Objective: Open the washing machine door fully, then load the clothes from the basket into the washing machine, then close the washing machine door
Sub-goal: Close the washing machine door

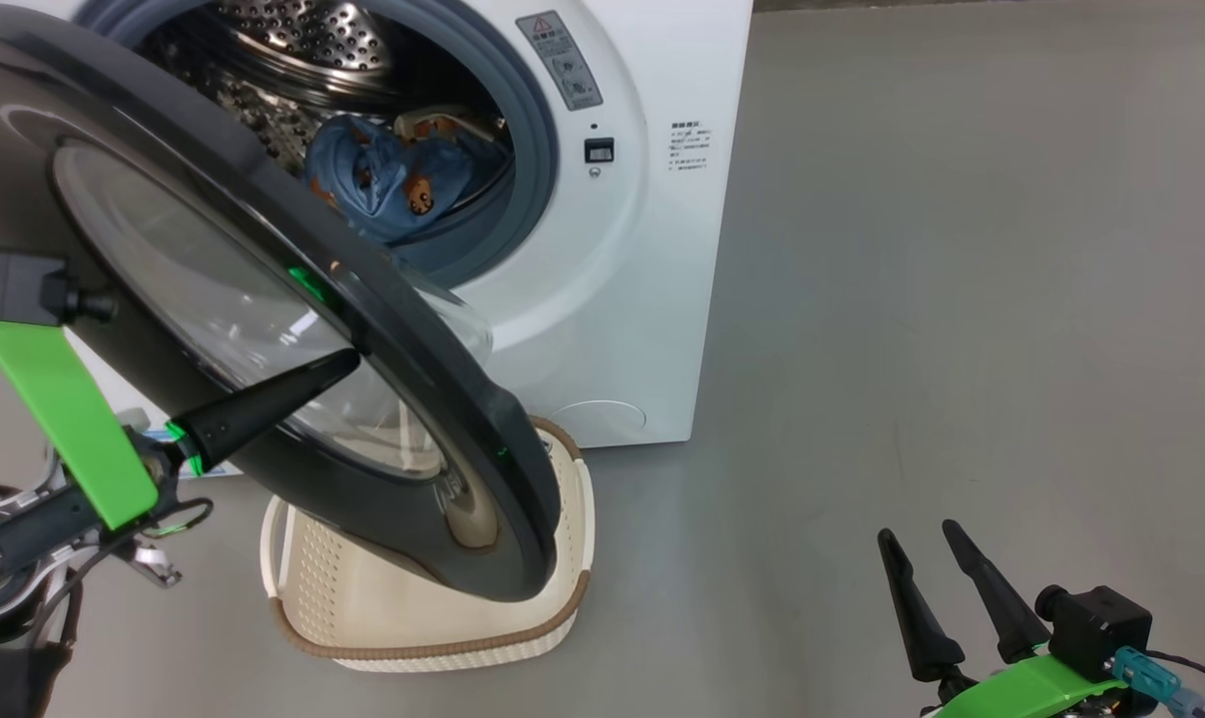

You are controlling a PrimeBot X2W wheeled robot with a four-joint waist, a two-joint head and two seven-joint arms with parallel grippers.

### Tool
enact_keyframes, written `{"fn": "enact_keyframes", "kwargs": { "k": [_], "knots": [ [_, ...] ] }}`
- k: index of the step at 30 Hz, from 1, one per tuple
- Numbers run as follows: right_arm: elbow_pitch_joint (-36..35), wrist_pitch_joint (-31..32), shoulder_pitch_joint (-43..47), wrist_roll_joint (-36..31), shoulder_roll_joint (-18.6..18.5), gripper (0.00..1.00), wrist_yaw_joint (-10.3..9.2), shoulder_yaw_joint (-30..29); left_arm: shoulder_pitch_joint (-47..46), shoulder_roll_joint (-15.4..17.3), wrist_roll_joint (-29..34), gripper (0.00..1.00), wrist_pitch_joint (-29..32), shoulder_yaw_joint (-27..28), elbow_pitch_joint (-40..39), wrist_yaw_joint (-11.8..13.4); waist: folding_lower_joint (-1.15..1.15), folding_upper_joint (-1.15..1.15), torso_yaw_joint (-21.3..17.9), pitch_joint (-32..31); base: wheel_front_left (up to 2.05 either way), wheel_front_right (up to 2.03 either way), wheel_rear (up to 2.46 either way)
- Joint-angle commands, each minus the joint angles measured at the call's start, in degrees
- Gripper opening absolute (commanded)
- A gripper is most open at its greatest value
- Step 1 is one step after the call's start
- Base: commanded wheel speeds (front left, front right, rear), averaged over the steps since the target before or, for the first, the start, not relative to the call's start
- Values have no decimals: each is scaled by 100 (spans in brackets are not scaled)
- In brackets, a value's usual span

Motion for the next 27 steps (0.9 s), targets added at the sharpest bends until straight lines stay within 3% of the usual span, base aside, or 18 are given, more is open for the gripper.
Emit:
{"fn": "enact_keyframes", "kwargs": {
  "k": [1, 15, 17, 20, 22, 26, 27],
  "knots": [
    [-127, -28, -170, -43, 0, 100, 9, 106, -201, 255, 20, 0, -72, 222, -144, -18, 0, 0, 77, -44, 0, 0, 0],
    [-113, -28, -58, -38, 0, 100, 9, 94, 781, 413, -38, 0, -601, 335, -276, -18, 0, 0, 600, -214, 0, 0, 0],
    [-108, -28, -51, -36, -12, 100, 9, 97, 988, 439, -1, 11, -750, 366, -284, -18, 0, 0, 640, -227, 0, 0, 0],
    [-105, -28, -37, -28, -40, 100, 9, 99, 1302, 425, -11, 39, -1004, 434, -266, -18, 0, 0, 681, -261, 0, 0, 0],
    [-99, -28, -26, -17, -68, 100, 9, 105, 1513, 415, -5, 48, -1200, 497, -243, -18, 0, 0, 689, -282, 0, 0, 0],
    [-115, -28, 15, -12, -130, 100, 9, 71, 1893, 351, -54, 95, -1558, 618, -183, -18, 0, 0, 689, -309, 0, 0, 0],
    [-120, -28, 30, -13, -140, 100, 9, 55, 1981, 339, -50, 100, -1645, 640, -170, -18, 0, 0, 686, -313, 0, 0, 0]
  ]
}}
